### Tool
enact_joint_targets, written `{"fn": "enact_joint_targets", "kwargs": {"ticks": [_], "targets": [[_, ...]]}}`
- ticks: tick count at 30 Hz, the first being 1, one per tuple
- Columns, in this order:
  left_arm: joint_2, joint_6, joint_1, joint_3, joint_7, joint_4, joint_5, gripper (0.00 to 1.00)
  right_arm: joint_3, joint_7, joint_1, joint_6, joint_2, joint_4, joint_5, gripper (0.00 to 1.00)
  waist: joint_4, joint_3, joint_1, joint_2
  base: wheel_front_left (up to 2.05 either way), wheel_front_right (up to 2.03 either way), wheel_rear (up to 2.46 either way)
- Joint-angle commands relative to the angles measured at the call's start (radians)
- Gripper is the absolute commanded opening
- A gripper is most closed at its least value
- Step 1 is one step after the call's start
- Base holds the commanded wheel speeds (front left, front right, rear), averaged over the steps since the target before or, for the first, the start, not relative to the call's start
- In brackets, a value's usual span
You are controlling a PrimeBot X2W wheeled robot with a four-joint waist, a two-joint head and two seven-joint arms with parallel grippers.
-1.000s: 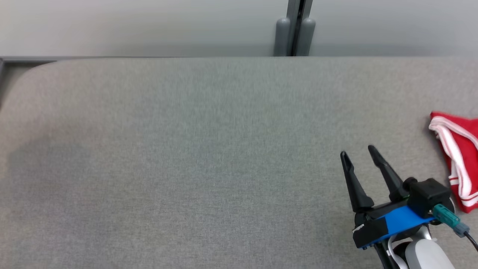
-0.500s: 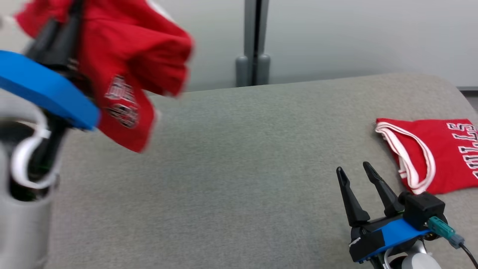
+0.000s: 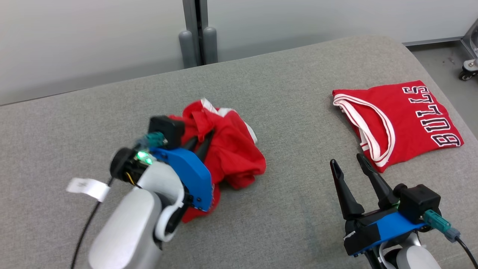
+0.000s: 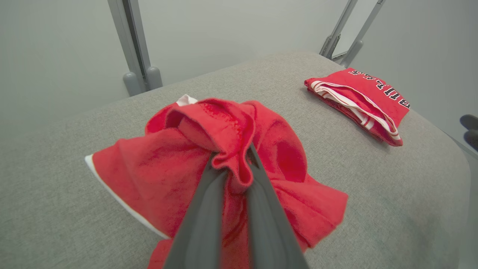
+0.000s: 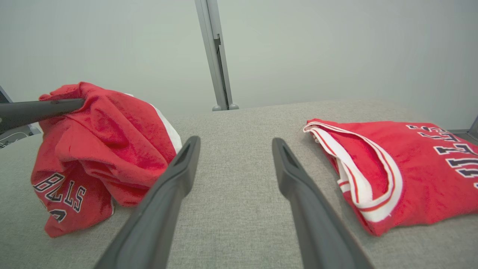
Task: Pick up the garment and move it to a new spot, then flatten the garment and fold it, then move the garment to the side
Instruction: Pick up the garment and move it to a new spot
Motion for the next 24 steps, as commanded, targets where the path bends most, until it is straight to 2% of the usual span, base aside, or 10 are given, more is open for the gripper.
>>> {"fn": "enact_joint_targets", "kwargs": {"ticks": [1,2,3,4,7,13,20,24], "targets": [[-0.019,0.013,0.006,-0.014,-0.04,0.065,0.023,0.0,0.001,-0.008,-0.015,0.0,0.003,0.005,0.004,1.0,-0.003,0.003,-0.0002,-0.0001,0.0,0.0,0.0],[-0.019,0.013,0.006,-0.014,-0.04,0.065,0.023,0.0,0.001,-0.008,-0.015,0.0,0.003,0.005,0.004,1.0,-0.003,0.003,-0.0002,-0.0001,0.0,0.0,0.0],[-0.032,0.017,0.009,-0.022,-0.058,0.099,0.028,0.38,0.0,-0.01,-0.016,0.0,0.003,0.008,0.003,1.0,-0.004,0.003,-0.0002,-0.0001,0.0,0.0,0.0],[-0.045,0.022,0.011,-0.027,-0.077,0.131,0.032,1.0,0.0,-0.01,-0.016,0.0,0.004,0.011,0.003,1.0,-0.004,0.002,-0.0002,-0.0001,0.0,0.0,0.0],[-0.087,0.006,0.023,-0.029,-0.133,0.174,0.003,1.0,-0.003,-0.006,-0.018,0.0,-0.001,0.014,0.0,1.0,0.011,-0.008,-0.0002,-0.0001,0.0,0.0,0.0],[-0.11,-0.017,0.08,0.041,-0.337,0.132,-0.067,1.0,-0.004,0.008,0.003,0.0,-0.014,0.008,-0.006,1.0,0.07,-0.046,-0.0002,-0.0001,0.0,0.0,0.0],[-0.056,-0.017,0.217,0.117,-0.551,0.079,-0.073,1.0,-0.02,0.032,0.043,0.0,-0.025,-0.001,0.0,1.0,0.154,-0.092,-0.0002,-0.0001,0.0,0.0,0.0],[-0.028,0.015,0.295,0.166,-0.611,0.066,-0.066,1.0,-0.03,0.042,0.068,0.0,-0.024,-0.003,0.003,1.0,0.185,-0.117,-0.0002,-0.0001,0.0,0.0,0.0]]}}
